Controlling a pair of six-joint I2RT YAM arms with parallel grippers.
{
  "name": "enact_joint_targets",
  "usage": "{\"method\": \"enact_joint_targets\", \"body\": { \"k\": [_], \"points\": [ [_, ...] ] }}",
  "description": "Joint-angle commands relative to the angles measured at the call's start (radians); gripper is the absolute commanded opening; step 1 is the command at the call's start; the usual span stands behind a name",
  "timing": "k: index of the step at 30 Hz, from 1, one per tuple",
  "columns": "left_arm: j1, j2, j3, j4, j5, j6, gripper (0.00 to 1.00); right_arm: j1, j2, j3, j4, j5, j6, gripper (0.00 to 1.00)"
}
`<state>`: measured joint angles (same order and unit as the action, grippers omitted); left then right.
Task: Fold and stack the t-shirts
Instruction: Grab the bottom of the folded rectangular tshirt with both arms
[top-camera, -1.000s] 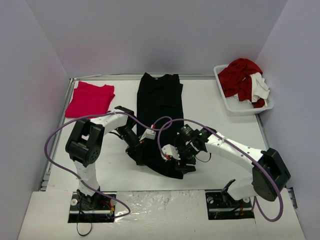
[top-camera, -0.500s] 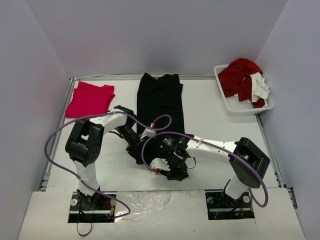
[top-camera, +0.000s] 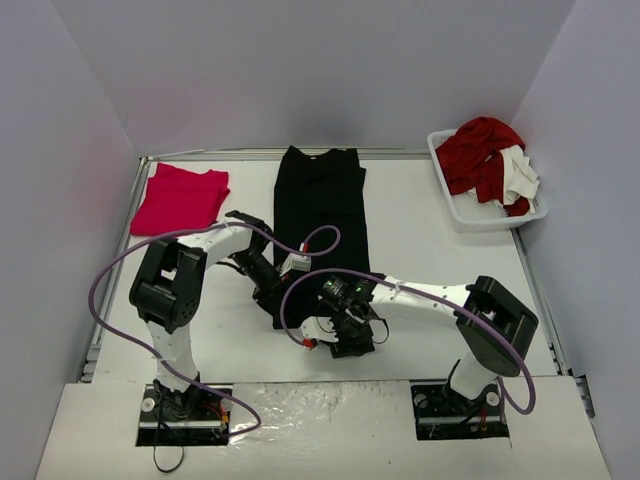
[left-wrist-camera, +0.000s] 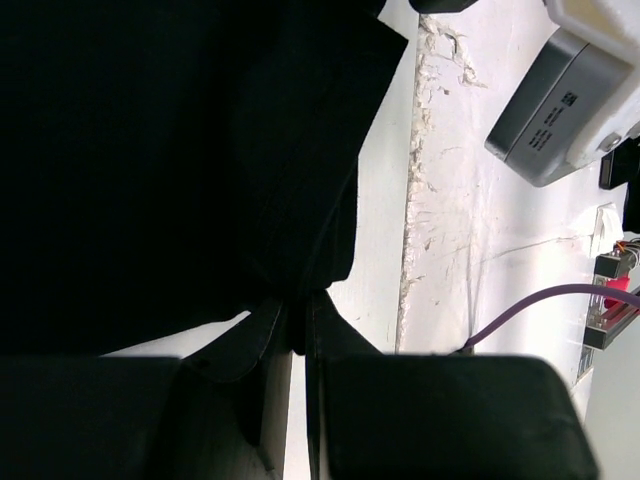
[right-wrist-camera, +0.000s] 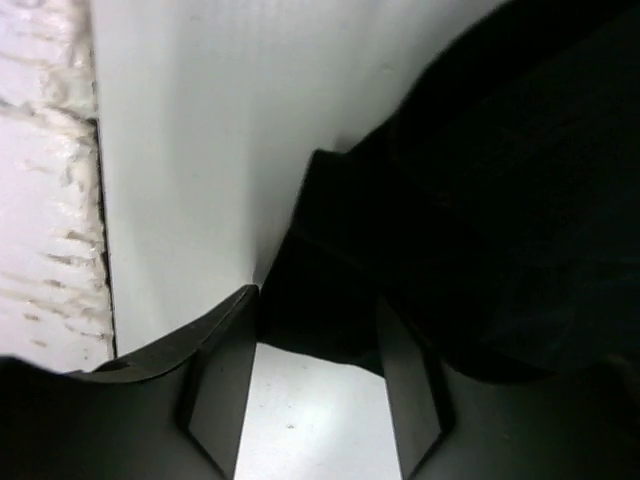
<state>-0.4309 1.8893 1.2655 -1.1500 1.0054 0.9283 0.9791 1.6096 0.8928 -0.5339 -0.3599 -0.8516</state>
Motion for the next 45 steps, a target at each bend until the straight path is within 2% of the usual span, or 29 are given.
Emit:
{"method": "enact_joint_targets", "body": {
  "k": [1, 2, 3, 5, 6, 8, 15, 21, 26, 29, 33, 45],
  "points": [
    [0.014, -0.041, -0.002, -0.010, 0.025, 0.004, 0.02, 0.009, 0.019, -0.054, 0.008, 0.090, 0.019, 0.45],
    [0.017, -0.041, -0.002, -0.010, 0.028, 0.004, 0.02, 0.013, 0.030, -0.061, 0.014, 0.104, 0.031, 0.40],
    [0.018, -0.039, 0.000, -0.010, 0.032, 0.004, 0.03, 0.015, 0.051, -0.063, 0.014, 0.105, 0.037, 0.28],
    [0.023, -0.039, 0.002, -0.011, 0.035, 0.006, 0.02, 0.021, 0.065, -0.068, 0.012, 0.102, 0.052, 0.19],
    [0.023, -0.039, 0.002, -0.010, 0.036, 0.007, 0.02, 0.023, 0.061, -0.071, 0.014, 0.096, 0.054, 0.08],
    [0.024, -0.044, 0.000, -0.013, 0.038, 0.009, 0.02, 0.023, 0.027, -0.077, 0.009, 0.072, 0.048, 0.00],
    [0.026, -0.071, -0.018, 0.004, 0.019, 0.009, 0.02, -0.025, -0.069, -0.026, -0.106, -0.036, 0.028, 0.00],
    [0.026, -0.110, -0.032, 0.003, -0.005, 0.014, 0.02, -0.104, -0.129, 0.001, -0.190, -0.057, -0.012, 0.00],
    [0.014, -0.151, -0.046, -0.026, -0.019, 0.043, 0.02, -0.168, -0.189, 0.021, -0.201, -0.106, -0.027, 0.00],
    [-0.003, -0.171, -0.032, -0.091, -0.045, 0.098, 0.02, -0.192, -0.186, 0.052, -0.204, -0.116, -0.029, 0.00],
    [-0.022, -0.203, -0.032, -0.082, -0.082, 0.084, 0.02, -0.220, -0.166, 0.101, -0.204, -0.106, -0.035, 0.00],
    [-0.031, -0.294, -0.057, 0.078, -0.178, -0.063, 0.02, -0.348, -0.106, 0.296, -0.190, -0.103, -0.072, 0.00]
  ]
}}
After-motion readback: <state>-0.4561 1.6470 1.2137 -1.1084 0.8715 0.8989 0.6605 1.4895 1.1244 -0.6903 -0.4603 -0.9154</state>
